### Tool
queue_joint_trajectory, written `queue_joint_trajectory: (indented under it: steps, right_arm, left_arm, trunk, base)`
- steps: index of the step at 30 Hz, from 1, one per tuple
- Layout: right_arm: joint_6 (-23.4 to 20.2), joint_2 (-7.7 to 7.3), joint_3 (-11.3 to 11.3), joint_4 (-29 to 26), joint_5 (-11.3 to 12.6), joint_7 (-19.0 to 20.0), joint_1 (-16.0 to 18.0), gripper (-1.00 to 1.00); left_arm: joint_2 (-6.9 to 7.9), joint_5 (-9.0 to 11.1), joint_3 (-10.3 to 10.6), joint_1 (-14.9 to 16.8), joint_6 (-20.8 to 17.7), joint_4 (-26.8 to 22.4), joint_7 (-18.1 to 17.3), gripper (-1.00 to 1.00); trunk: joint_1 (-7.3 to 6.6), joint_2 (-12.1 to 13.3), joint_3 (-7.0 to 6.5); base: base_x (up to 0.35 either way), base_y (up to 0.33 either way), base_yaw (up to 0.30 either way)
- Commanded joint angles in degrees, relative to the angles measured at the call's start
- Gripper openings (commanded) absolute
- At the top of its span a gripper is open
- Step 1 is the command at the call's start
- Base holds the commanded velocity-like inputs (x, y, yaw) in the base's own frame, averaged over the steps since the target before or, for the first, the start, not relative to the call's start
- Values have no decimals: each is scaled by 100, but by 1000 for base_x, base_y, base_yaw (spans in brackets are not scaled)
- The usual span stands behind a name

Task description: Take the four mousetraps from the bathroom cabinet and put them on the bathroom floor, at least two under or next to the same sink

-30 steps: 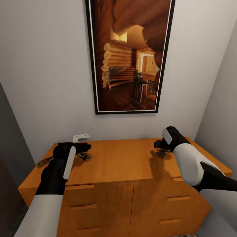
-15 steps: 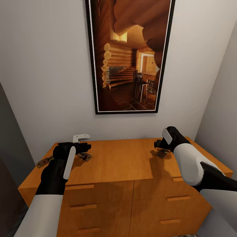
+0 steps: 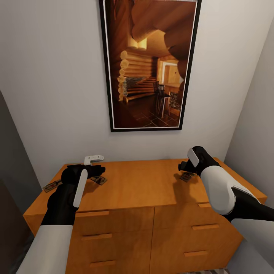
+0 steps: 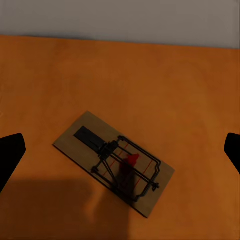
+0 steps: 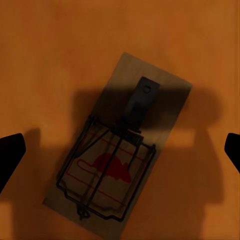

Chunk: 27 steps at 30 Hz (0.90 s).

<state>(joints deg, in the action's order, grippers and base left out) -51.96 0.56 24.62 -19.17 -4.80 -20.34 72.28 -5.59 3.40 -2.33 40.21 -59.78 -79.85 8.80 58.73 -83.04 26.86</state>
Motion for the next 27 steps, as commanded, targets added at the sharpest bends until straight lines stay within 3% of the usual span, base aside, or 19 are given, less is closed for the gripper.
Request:
queue_joint_trajectory:
  steps: [1,27]
  right_arm:
    - [-25,6,40,-7,-47,4,5,100]
    - [-21,17,34,-3,-44,4,3,100]
  left_arm:
    - [-4,38,-7,5,-22,-5,34,100]
    - [-4,38,-4,5,-22,-5,34,100]
  trunk:
    - [0,-4,7]
    - [0,-4,7]
  base:
    - [-11,0,0]
    - [-2,0,0]
